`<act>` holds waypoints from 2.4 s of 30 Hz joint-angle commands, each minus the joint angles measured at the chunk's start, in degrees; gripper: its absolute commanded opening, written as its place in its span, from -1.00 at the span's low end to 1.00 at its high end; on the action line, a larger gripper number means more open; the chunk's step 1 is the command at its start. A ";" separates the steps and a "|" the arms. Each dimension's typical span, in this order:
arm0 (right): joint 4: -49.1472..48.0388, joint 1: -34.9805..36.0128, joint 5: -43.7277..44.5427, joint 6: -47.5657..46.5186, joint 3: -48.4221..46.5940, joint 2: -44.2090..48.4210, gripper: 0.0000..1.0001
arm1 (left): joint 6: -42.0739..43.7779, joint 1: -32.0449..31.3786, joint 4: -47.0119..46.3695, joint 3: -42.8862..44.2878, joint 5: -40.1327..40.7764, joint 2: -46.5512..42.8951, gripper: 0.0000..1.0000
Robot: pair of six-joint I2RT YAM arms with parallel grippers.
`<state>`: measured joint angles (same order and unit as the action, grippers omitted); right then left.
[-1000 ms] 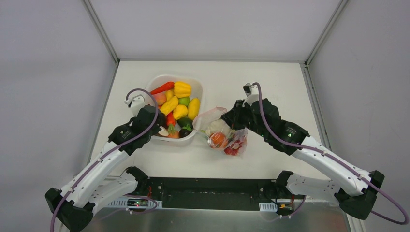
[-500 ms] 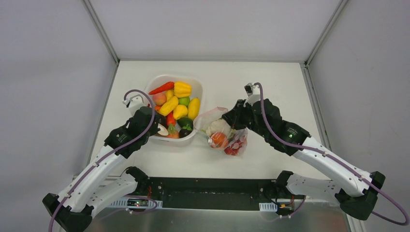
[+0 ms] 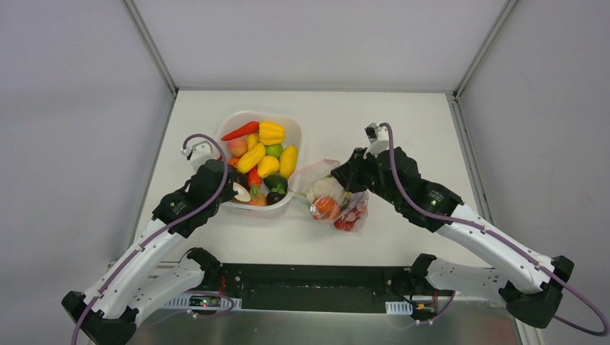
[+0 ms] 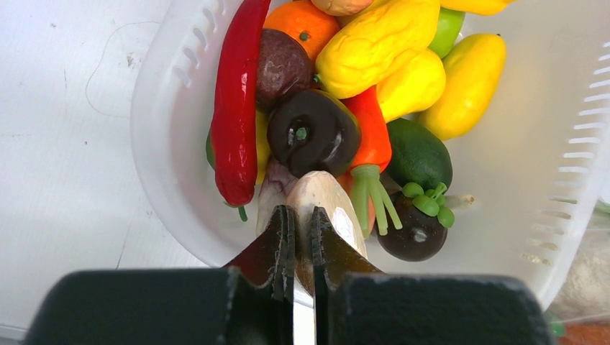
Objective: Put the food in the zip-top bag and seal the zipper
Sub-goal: Pick up the fake vegetable from the bin, then place the fake vegetable in the zipper food storage bag.
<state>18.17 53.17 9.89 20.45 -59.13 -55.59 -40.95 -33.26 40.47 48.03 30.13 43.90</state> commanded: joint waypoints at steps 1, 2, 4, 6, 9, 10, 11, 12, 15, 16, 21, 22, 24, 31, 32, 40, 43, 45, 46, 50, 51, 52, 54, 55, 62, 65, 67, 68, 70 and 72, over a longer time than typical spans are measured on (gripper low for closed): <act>-2.79 -0.29 1.56 0.51 0.23 1.69 -0.86 | 1.60 0.56 -2.28 -0.34 -0.50 -3.66 -1.00; -2.84 -0.35 1.65 0.48 0.31 1.84 -0.86 | 1.88 0.56 -3.33 -1.08 -0.43 -4.78 -1.00; -2.96 -0.33 1.82 0.50 0.57 1.95 -0.86 | 2.51 0.56 -4.55 -1.80 -0.78 -6.28 -1.00; -3.05 -0.39 1.85 0.70 0.68 1.85 -0.86 | 2.46 0.56 -4.07 -1.65 -1.06 -6.46 -1.00; -3.05 -0.36 1.79 0.62 0.76 1.83 -0.86 | 2.29 0.56 -3.47 -1.29 -1.21 -6.22 -1.00; -2.99 -0.35 1.87 0.60 0.77 1.81 -0.86 | 2.32 0.56 -3.53 -1.23 -1.14 -6.20 -1.00; -2.98 -0.34 1.90 0.63 0.77 1.88 -0.86 | 2.38 0.56 -3.62 -1.19 -1.13 -6.32 -1.00; -2.98 -0.37 1.95 0.64 0.84 1.90 -0.86 | 2.43 0.56 -3.78 -1.12 -1.13 -6.36 -1.00; -2.98 -0.36 2.08 0.64 0.86 2.03 -0.86 | 2.69 0.56 -3.90 -0.65 -1.38 -6.54 -1.00; -3.01 -0.35 2.14 0.65 0.86 2.06 -0.86 | 2.76 0.56 -3.86 -0.47 -1.51 -6.56 -1.00; -2.99 -0.35 1.91 0.65 0.86 2.03 -0.86 | 2.88 0.56 -3.64 0.13 -2.21 -6.93 -1.00; -2.97 -0.34 1.89 0.64 0.86 2.06 -0.86 | 2.96 0.56 -3.69 0.21 -2.45 -6.98 -1.00; -2.97 -0.39 1.88 0.66 0.86 2.00 -0.86 | 3.27 0.56 -4.01 0.37 -3.21 -7.14 -1.00; -3.09 -0.47 1.73 0.83 0.94 2.03 -0.86 | 4.58 0.56 -6.25 1.41 -7.09 -7.25 -1.00; -2.98 -0.44 1.71 0.84 0.95 2.00 -0.86 | 4.79 0.56 -6.47 1.63 -7.71 -7.17 -1.00; -3.05 -0.44 1.69 0.90 0.86 2.04 -0.86 | 5.52 0.56 -14.17 2.43 -18.15 -7.69 -1.00; -3.17 -0.46 1.58 0.91 0.86 1.97 -0.86 | 3.45 0.56 -20.61 1.97 -23.87 -7.33 -1.00; -3.29 -0.48 1.40 0.99 0.99 1.83 -0.86 | 1.13 0.56 -27.90 0.99 -27.22 -6.83 -1.00; -3.38 -0.46 1.18 1.04 1.03 1.74 -0.86 | 0.19 0.52 -31.31 0.48 -28.63 -6.48 -1.00; -3.41 -0.55 0.11 1.05 0.87 1.63 -0.86 | -1.72 0.43 -42.25 -0.30 -34.59 -3.52 -1.00; -3.36 -0.47 -0.07 0.94 0.79 1.64 -0.86 | -2.17 0.39 -44.24 0.02 -35.50 -2.64 -1.00; -3.28 -0.44 -0.10 0.91 0.70 1.71 -0.86 | -2.66 0.20 -45.97 0.37 -36.62 -1.54 -1.00; -3.19 -0.52 0.00 1.01 0.84 2.03 -0.86 | -3.35 -0.48 -48.87 1.30 -38.80 1.15 -1.00; -3.23 -0.54 0.10 1.18 0.98 2.22 -0.86 | -3.35 -1.02 -49.21 2.24 -40.34 2.80 -1.00; -2.76 -0.59 -0.15 1.61 0.95 2.69 -0.85 | 6.11 -8.83 -35.21 10.22 -41.08 12.27 -1.00; -2.71 -0.57 0.62 1.61 1.03 3.14 -0.85 | 9.45 -11.78 -30.57 10.78 -39.68 13.87 -0.96; -2.71 -0.56 0.74 1.64 0.99 3.34 -0.84 | 9.66 -12.08 -29.01 10.18 -39.96 14.27 -0.43; -2.75 -0.53 0.80 1.62 0.96 3.26 -0.84 | 9.74 -12.09 -28.75 9.72 -40.18 14.12 -0.20; -2.72 -0.56 0.75 1.55 0.80 3.13 -0.84 | 9.79 -12.09 -29.14 8.82 -39.82 13.30 0.14; -2.71 -0.58 0.56 1.51 0.77 2.90 -0.84 | 10.11 -12.09 -29.74 8.06 -38.92 11.91 0.32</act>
<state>17.72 52.95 9.87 21.61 -58.24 -53.60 -33.28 -45.34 10.50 56.34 -9.93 58.22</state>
